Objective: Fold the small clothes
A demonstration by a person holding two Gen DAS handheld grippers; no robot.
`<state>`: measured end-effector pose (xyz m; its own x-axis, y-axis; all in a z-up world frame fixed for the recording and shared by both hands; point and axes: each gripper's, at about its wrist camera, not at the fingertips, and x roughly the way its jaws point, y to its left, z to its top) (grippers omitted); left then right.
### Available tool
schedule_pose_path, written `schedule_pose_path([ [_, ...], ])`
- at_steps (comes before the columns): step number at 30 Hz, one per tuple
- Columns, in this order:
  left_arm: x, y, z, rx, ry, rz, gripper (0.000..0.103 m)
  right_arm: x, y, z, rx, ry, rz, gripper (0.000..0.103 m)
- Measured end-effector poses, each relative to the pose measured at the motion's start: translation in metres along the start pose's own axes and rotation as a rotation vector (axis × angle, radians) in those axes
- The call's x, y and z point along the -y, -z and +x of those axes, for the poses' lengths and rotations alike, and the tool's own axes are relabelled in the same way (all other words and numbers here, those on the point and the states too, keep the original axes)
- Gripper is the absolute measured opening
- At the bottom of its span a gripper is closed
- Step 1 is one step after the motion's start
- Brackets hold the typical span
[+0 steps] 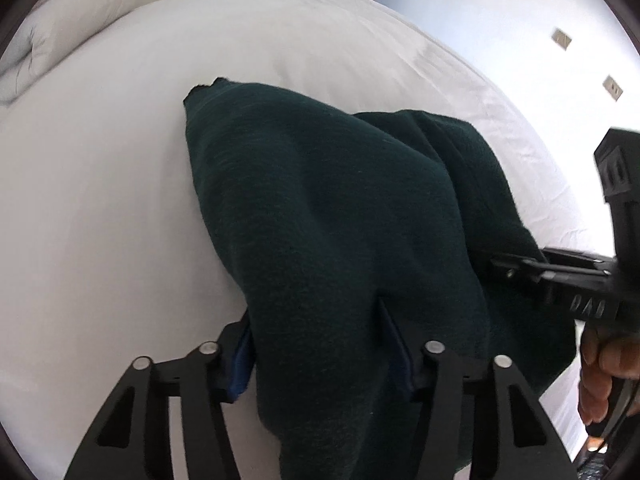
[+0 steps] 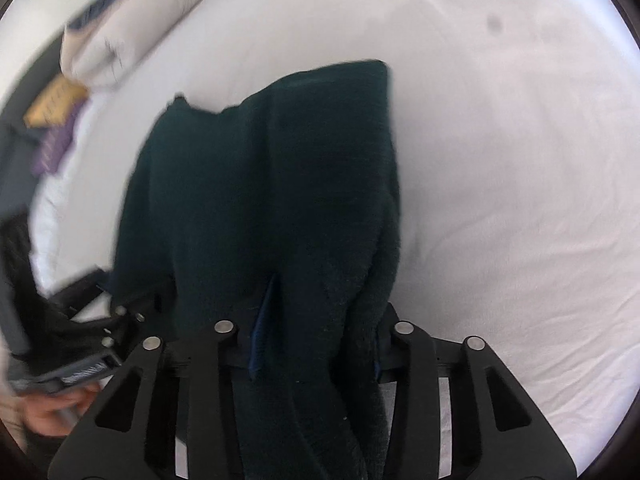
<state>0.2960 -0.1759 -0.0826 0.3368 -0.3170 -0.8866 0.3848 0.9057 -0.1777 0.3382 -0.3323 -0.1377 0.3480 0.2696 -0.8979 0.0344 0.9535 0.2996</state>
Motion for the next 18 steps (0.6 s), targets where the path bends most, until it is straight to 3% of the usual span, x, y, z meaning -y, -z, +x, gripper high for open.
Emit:
schedule_pose_path([
  [4, 0.009, -0.002, 0.002, -0.006, -0.053, 0.041, 0.054, -0.036, -0.002, 0.008, 0.01, 0.158, -0.104, 0.031],
  [12, 0.008, -0.001, -0.001, 0.006, -0.054, 0.022, 0.047, -0.063, -0.003, 0.016, 0.048, 0.251, -0.18, 0.024],
  [18, 0.002, 0.011, -0.031, 0.027, -0.036, -0.008, 0.038, -0.097, 0.004, -0.012, 0.121, 0.289, -0.247, 0.021],
])
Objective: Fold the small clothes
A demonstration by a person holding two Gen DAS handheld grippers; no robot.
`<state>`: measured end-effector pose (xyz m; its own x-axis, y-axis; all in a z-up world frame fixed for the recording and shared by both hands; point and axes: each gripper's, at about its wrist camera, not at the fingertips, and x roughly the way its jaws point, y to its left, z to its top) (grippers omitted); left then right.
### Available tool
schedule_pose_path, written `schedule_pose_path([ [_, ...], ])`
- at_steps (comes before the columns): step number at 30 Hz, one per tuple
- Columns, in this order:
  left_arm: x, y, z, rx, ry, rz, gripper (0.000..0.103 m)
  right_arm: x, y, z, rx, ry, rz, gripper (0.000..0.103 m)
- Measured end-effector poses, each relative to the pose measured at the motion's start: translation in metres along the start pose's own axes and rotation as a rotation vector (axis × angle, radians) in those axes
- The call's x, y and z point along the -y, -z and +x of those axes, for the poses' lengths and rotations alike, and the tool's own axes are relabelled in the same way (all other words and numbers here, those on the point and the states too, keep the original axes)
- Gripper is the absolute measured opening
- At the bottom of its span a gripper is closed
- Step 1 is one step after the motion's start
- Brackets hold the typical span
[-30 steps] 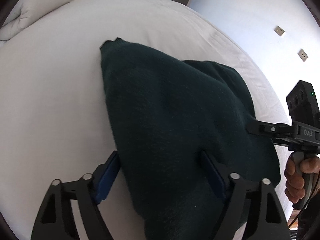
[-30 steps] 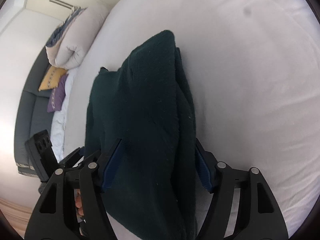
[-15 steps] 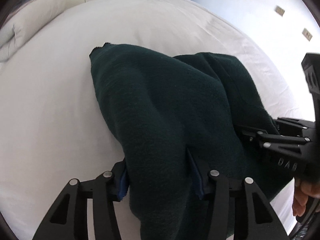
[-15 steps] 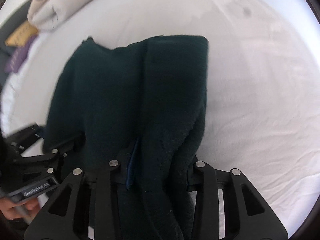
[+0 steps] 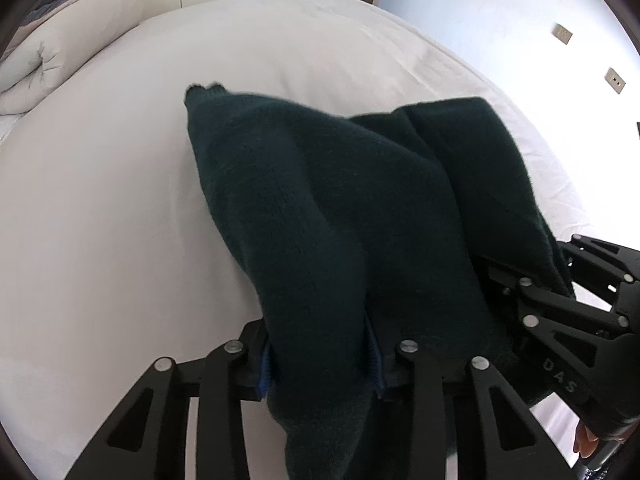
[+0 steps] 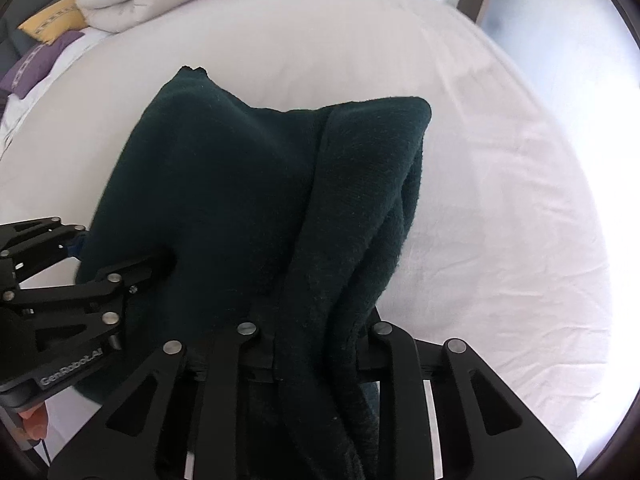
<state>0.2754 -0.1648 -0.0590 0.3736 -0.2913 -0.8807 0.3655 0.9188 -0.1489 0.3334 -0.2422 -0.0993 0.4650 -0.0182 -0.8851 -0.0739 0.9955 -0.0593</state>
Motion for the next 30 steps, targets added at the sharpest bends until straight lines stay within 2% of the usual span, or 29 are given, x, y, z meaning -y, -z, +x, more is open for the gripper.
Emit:
schedule_pose_path([
  [7, -0.02, 0.044, -0.085, 0.078, 0.019, -0.001, 0.038, -0.04, 0.015, -0.073, 0.076, -0.079, -0.016, 0.02],
  [12, -0.032, 0.106, -0.147, 0.115, -0.022, 0.058, 0.038, -0.083, 0.043, -0.116, 0.103, -0.155, -0.035, 0.02],
  [15, -0.046, 0.141, -0.161, 0.118, -0.029, 0.048, 0.038, -0.11, 0.068, -0.13, 0.111, -0.219, -0.036, 0.02],
  [21, -0.061, 0.19, -0.151, 0.083, -0.065, 0.027, 0.039, -0.166, 0.114, -0.123, 0.086, -0.32, -0.002, 0.021],
  [26, -0.082, 0.199, -0.109, 0.044, -0.049, -0.024, 0.041, -0.191, 0.115, -0.075, 0.032, -0.365, 0.03, 0.021],
  [30, -0.089, 0.194, -0.098, 0.066, -0.014, -0.057, 0.048, -0.182, 0.124, -0.044, -0.013, -0.395, 0.129, 0.022],
])
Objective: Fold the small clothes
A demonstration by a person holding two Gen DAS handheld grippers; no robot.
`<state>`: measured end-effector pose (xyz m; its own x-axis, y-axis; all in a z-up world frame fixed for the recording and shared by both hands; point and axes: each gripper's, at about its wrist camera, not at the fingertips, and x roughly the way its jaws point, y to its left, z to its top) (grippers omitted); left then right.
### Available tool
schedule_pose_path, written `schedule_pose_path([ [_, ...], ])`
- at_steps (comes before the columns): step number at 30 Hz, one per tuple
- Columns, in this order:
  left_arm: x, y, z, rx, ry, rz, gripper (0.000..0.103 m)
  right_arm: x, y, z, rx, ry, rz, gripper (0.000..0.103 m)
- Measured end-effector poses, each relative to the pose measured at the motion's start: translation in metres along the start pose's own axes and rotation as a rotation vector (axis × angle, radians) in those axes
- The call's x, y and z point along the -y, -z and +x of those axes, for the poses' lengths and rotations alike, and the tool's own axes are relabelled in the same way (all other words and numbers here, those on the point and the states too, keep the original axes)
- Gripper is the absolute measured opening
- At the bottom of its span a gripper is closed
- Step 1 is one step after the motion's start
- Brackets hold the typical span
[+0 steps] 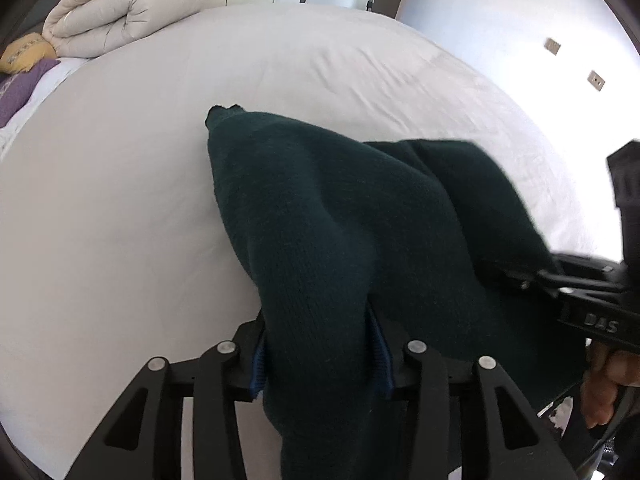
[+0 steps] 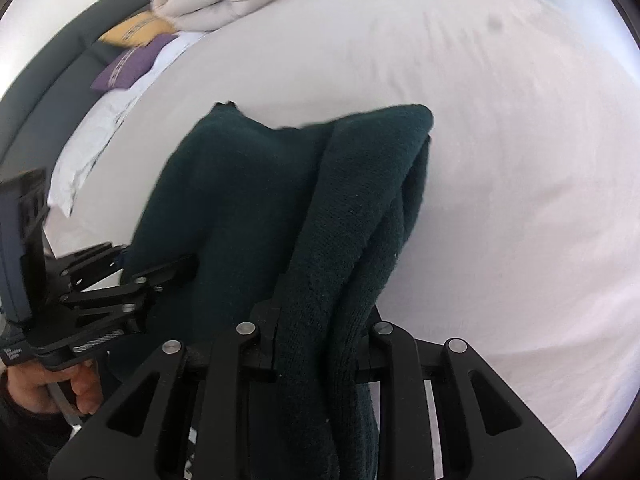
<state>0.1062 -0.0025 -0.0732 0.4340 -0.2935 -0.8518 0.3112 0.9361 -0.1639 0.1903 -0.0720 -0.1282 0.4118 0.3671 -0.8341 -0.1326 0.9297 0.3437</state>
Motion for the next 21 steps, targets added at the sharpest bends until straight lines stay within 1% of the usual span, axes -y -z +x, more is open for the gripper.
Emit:
schedule_pose_path([
  [1, 0.0, -0.001, 0.002, 0.002, 0.0, 0.005, 0.049, 0.005, 0.006, 0.008, -0.002, -0.018, 0.027, 0.023],
  [3, -0.001, 0.0, 0.004, 0.005, 0.004, 0.002, 0.055, 0.015, 0.007, 0.017, -0.005, -0.049, 0.071, 0.025],
  [4, -0.006, 0.007, 0.002, 0.007, 0.009, -0.008, 0.057, 0.023, 0.012, 0.019, -0.001, -0.061, 0.084, 0.026],
  [5, -0.009, 0.007, 0.003, 0.013, 0.017, -0.026, 0.061, 0.03, 0.008, 0.025, 0.005, -0.081, 0.101, 0.026],
  [6, -0.011, 0.011, 0.002, 0.018, 0.022, -0.04, 0.066, 0.035, 0.01, 0.026, 0.01, -0.096, 0.112, 0.028],
  [7, -0.02, 0.016, 0.0, 0.023, 0.026, -0.056, 0.069, 0.043, 0.013, 0.027, 0.015, -0.126, 0.131, 0.029],
  [8, -0.025, 0.017, 0.002, 0.027, 0.038, -0.082, 0.073, 0.058, 0.029, 0.021, 0.02, -0.152, 0.147, 0.03],
  [10, -0.034, 0.014, 0.004, 0.031, 0.072, -0.117, 0.073, 0.067, 0.029, 0.028, 0.023, -0.216, 0.187, 0.032],
  [12, -0.038, 0.014, 0.0, 0.037, 0.081, -0.129, 0.073, 0.079, 0.028, 0.028, 0.031, -0.254, 0.234, 0.04],
  [13, -0.038, 0.014, -0.004, 0.043, 0.078, -0.132, 0.072, 0.08, 0.03, 0.024, 0.042, -0.247, 0.246, 0.044],
  [14, -0.038, 0.013, -0.01, 0.056, 0.065, -0.133, 0.072, 0.083, 0.031, 0.017, 0.055, -0.235, 0.251, 0.045],
  [15, -0.05, 0.012, -0.017, 0.067, 0.048, -0.132, 0.072, 0.086, 0.032, 0.012, 0.071, -0.221, 0.252, 0.045],
  [17, -0.046, 0.007, -0.033, 0.11, -0.006, -0.132, 0.071, 0.093, 0.031, -0.006, 0.11, -0.185, 0.261, 0.045],
  [18, -0.046, 0.007, -0.038, 0.129, -0.019, -0.135, 0.07, 0.096, 0.029, -0.015, 0.136, -0.158, 0.275, 0.045],
  [20, -0.039, 0.012, -0.049, 0.173, -0.02, -0.138, 0.07, 0.097, 0.028, -0.032, 0.169, -0.104, 0.291, 0.047],
  [21, -0.035, 0.01, -0.054, 0.193, -0.007, -0.128, 0.07, 0.105, 0.031, -0.046, 0.182, -0.11, 0.296, 0.047],
])
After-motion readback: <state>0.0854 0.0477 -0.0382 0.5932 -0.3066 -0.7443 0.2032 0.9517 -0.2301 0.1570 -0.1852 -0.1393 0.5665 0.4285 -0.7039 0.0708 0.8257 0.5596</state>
